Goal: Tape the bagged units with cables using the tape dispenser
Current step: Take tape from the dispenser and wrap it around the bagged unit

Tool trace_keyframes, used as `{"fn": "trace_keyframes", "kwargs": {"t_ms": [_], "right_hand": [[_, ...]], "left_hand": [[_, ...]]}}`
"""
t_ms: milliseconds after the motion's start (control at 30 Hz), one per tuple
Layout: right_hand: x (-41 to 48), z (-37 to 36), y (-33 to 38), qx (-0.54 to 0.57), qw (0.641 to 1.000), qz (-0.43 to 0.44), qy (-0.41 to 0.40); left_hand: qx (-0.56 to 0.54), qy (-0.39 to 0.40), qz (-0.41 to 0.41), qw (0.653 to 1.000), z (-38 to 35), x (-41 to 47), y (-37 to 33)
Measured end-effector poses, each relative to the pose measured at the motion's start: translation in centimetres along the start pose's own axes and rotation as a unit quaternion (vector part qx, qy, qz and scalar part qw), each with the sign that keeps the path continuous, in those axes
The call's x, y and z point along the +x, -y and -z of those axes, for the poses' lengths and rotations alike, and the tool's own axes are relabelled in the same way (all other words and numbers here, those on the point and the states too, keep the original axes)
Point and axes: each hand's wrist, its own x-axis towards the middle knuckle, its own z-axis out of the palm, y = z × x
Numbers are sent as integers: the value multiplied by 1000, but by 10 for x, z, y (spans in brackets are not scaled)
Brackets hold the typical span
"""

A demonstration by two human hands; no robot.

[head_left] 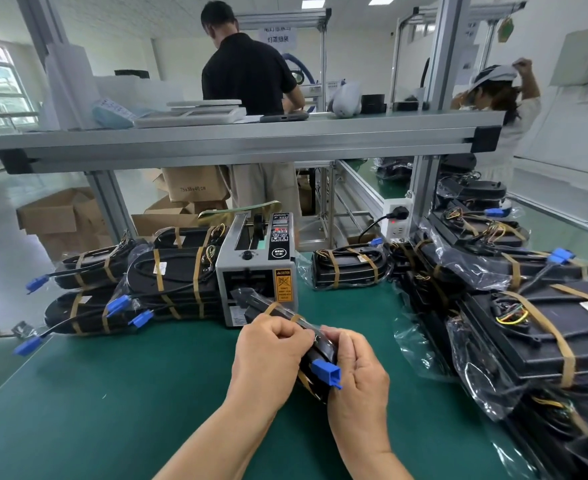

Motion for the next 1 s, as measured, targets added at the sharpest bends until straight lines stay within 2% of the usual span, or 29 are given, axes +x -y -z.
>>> {"fn": "trace_keyframes", "kwargs": {"t_ms": [400, 833, 1000], "right_hand": [[1, 0, 3, -5, 1000, 9, -7], [-1, 1, 2, 10, 1000, 2, 7], [-2, 2, 5, 3, 1000, 6, 7]], "left_hand": [[-32, 36, 5, 999, 6, 6, 1], [39, 5, -37, 999, 2, 4, 5], [37, -22, -22, 999, 1, 3, 8]]}}
